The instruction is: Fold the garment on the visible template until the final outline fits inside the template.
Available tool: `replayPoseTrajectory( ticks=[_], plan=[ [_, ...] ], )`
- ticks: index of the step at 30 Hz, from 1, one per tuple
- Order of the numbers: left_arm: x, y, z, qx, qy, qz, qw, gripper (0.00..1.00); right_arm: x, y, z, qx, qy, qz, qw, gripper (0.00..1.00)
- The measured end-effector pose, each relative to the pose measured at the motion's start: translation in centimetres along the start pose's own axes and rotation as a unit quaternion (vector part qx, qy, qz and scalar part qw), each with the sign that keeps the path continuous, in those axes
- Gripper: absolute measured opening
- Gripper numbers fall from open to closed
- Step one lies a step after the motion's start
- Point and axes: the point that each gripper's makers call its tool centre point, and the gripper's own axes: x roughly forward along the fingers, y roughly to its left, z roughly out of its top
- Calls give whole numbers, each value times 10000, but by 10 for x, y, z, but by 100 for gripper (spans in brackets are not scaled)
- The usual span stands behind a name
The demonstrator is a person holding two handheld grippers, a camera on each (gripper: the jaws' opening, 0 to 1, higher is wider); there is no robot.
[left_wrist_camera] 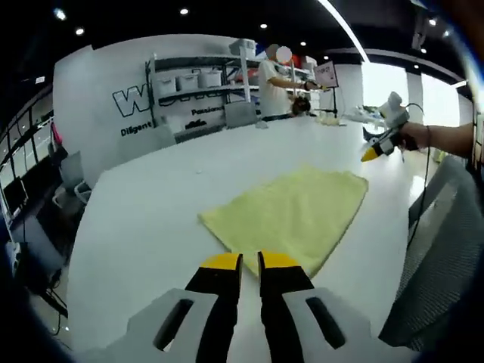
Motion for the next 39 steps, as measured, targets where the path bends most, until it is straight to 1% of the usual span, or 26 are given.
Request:
replayPoseTrajectory(
  ticks=[2,3,4,5,6,7,9,11,12,13,14,15,17,18,19,21,22,24,26,29,31,32,34,36,38,39],
  plan=[
    [-2,-3,14,-150,-278,4,9995,8,1,7,8,356,-252,5,9990,0],
    [-3,-6,16,-157,-279,-16,9995,10,1,10,13,593,-382,14,9975,1],
    [-3,-7,17,-145,-254,2,9996,12,1,7,14,493,-388,-115,9980,5],
    [-3,-7,21,-96,-316,112,9994,16,1,3,17,348,-459,-345,9977,8],
    [-4,-6,24,-116,-400,194,9989,21,1,4,19,354,-513,-399,9973,12],
    [-5,-3,28,-203,-529,313,9979,26,0,5,21,419,-554,-400,9968,18],
    [-8,4,32,-683,-724,603,9932,38,0,1,21,541,-630,-508,9952,28],
    [-9,8,32,-742,-772,800,9910,50,1,-3,20,548,-672,-647,9941,40],
    [-10,12,31,-852,-794,972,9884,59,2,-4,21,579,-725,-681,9934,46],
    [-10,13,31,-886,-803,1008,9877,67,2,-3,21,630,-762,-677,9928,53],
    [-10,14,31,-954,-848,1086,9859,74,2,-3,20,731,-784,-696,9918,58],
    [-9,15,32,-994,-889,1133,9846,83,2,-2,18,741,-780,-703,9917,63],
    [-9,15,32,-1004,-935,1239,9828,93,3,-3,16,793,-794,-765,9907,75],
    [-9,16,33,-993,-971,1306,9817,97,2,-4,15,767,-856,-852,9897,80],
    [-10,17,35,-984,-1043,1392,9798,99,1,-5,15,754,-872,-897,9893,88],
    [-12,18,37,-972,-1096,1497,9778,99,0,-5,16,692,-949,-963,9884,97],
    [-12,18,38,-952,-1148,1554,9765,99,-2,-7,19,624,-1070,-1018,9871,99],
    [-12,19,38,-914,-1201,1618,9752,99,-5,-6,26,650,-1324,-984,9842,99],
    [-12,18,37,-844,-1223,1628,9754,99,-7,-7,29,641,-1390,-990,9832,99],
    [-9,19,33,-931,-1186,1574,9760,99,-7,-8,31,562,-1449,-1012,9827,99],
    [-8,21,36,-923,-1204,1591,9755,99,-6,-9,30,550,-1451,-1025,9826,99],
    [-8,22,40,-865,-1289,1607,9747,99,-6,-10,31,520,-1480,-1060,9819,99],
    [-7,23,43,-877,-1344,1614,9737,99,-4,-10,29,484,-1444,-1085,9824,99],
    [-5,23,44,-913,-1368,1578,9737,99,-3,-11,28,457,-1419,-1103,9826,99],
    [-4,23,41,-896,-1301,1580,9747,99,-3,-13,30,425,-1453,-1126,9820,99],
    [-4,23,42,-896,-1331,1569,9745,99,-3,-15,34,276,-1491,-1204,9811,99]
  ],
)
